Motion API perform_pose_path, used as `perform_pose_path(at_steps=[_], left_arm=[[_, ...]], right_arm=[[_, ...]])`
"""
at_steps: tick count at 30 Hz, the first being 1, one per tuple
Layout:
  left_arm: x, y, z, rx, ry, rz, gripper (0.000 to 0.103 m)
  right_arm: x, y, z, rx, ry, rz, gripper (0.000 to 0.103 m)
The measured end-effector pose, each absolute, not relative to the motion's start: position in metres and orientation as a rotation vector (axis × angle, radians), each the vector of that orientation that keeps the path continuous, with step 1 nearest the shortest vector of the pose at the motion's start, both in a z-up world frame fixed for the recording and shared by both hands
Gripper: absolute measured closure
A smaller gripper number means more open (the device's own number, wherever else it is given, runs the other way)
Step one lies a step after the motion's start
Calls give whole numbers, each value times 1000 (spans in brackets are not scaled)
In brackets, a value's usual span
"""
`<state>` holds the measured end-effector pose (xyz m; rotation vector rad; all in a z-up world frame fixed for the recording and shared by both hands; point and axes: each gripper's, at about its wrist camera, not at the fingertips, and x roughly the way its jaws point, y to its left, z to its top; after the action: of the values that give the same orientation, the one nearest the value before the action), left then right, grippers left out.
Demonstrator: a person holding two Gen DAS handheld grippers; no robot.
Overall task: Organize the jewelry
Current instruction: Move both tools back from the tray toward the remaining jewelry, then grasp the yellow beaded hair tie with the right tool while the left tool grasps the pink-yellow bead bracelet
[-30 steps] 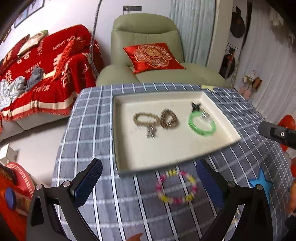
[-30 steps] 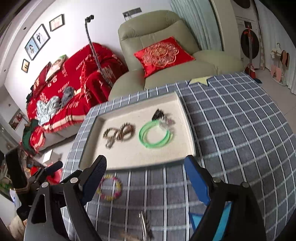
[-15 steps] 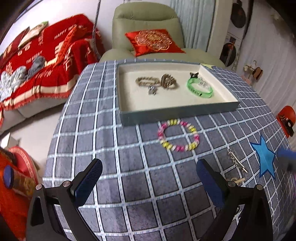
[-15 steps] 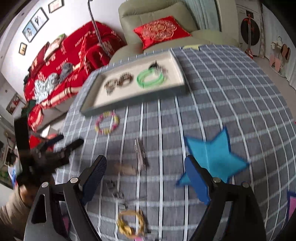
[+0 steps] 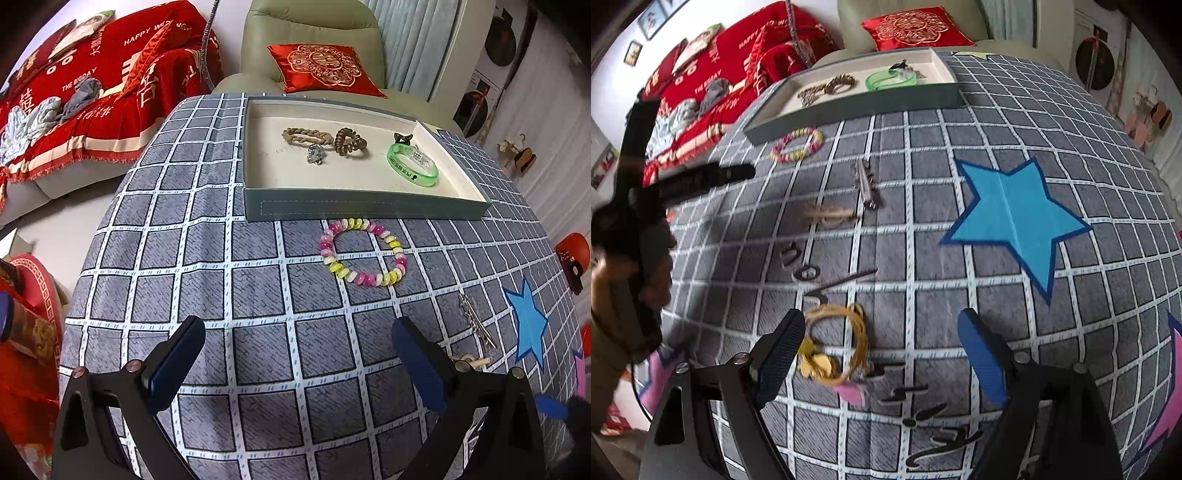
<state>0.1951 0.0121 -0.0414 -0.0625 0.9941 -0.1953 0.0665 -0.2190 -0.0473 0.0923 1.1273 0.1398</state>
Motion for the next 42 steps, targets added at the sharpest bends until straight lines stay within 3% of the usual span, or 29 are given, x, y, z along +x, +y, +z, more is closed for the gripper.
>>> perform_pose_path(at_steps=[13, 19, 23, 27, 32, 33, 34, 40, 42], left_arm=[[207, 8, -43, -82, 999, -187, 0], [210, 8, -40, -85, 991, -186, 0], [213, 6, -41, -87, 994, -189, 0], [218, 4, -43, -96, 1001, -190, 3], [228, 1, -46, -122, 1016, -198, 4], [231, -1, -47, -117, 1015, -199, 6], [233, -4, -47, -113, 1015, -200, 15], [249, -20, -52, -72, 1038, -207, 17], [250, -25, -51, -58, 1040, -210, 25]], right_arm=[[58, -201, -42, 74, 1086, 227, 31], [50, -167, -48, -128, 1083, 248, 32], [44, -159, -53, -165, 1076, 244, 53], [46, -165, -50, -132, 1074, 226, 89], [46, -175, -47, -75, 1065, 223, 89], [47, -176, -46, -69, 1062, 223, 89], [48, -177, -45, -64, 1059, 223, 89], [52, -179, -41, -43, 1048, 222, 89], [54, -180, -40, -37, 1044, 220, 89]])
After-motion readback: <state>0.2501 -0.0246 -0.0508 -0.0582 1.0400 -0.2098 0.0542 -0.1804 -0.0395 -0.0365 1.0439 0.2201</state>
